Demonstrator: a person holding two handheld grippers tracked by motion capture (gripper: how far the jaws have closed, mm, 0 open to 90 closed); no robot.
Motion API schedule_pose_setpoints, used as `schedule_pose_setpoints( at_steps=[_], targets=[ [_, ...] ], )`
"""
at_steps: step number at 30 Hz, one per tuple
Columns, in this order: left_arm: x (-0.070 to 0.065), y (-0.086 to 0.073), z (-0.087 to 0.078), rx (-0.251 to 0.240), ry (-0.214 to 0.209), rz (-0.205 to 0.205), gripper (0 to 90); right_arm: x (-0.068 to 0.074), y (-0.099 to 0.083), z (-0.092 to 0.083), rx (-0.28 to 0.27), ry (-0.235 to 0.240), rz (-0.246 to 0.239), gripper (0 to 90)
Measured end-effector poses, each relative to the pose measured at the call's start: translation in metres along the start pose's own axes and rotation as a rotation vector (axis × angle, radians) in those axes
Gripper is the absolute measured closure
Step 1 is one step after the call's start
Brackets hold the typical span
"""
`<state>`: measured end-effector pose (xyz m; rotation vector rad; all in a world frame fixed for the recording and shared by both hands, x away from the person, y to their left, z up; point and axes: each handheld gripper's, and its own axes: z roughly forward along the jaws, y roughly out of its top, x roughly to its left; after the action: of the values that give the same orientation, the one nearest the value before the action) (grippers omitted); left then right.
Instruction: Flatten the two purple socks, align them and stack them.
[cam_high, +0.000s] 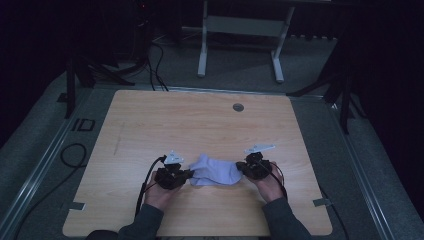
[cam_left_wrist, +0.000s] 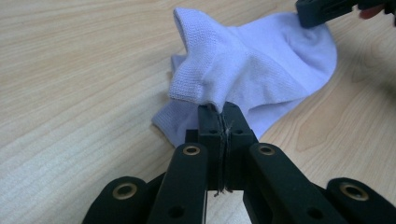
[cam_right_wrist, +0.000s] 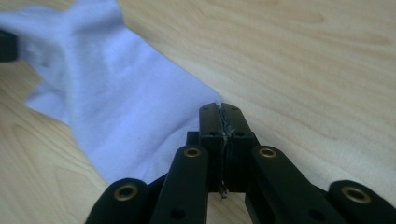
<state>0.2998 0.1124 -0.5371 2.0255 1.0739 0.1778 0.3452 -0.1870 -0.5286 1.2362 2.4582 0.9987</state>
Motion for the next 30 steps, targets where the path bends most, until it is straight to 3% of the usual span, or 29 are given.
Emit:
schedule_pose_setpoints(
  at_steps=[3,9,15,23,26,30],
  targets=[
    [-0.001,-0.002,0.001,0.013,-0.007,-0.005,88.2,-0.002,-0.004,0.008,0.033,-0.014,-0.009,88.4],
    [0.002,-0.007,0.003,0.047,-0.004,-0.036,88.0,-0.004,-0.006,0.013,0.043,-0.021,-0.003,88.3],
    [0.001,-0.013,0.001,0.070,-0.027,-0.047,86.9,-0.005,-0.008,0.015,0.047,-0.022,0.000,88.1],
    [0.003,-0.015,-0.010,0.048,-0.033,-0.046,80.3,-0.004,-0.009,0.017,0.050,-0.025,0.005,88.0],
    [0.001,-0.013,-0.011,0.041,-0.057,-0.048,77.5,-0.003,-0.009,0.017,0.049,-0.025,0.006,88.0],
    [-0.004,-0.014,-0.004,0.077,-0.075,-0.046,74.9,-0.003,-0.010,0.017,0.048,-0.023,0.008,87.9]
  ],
)
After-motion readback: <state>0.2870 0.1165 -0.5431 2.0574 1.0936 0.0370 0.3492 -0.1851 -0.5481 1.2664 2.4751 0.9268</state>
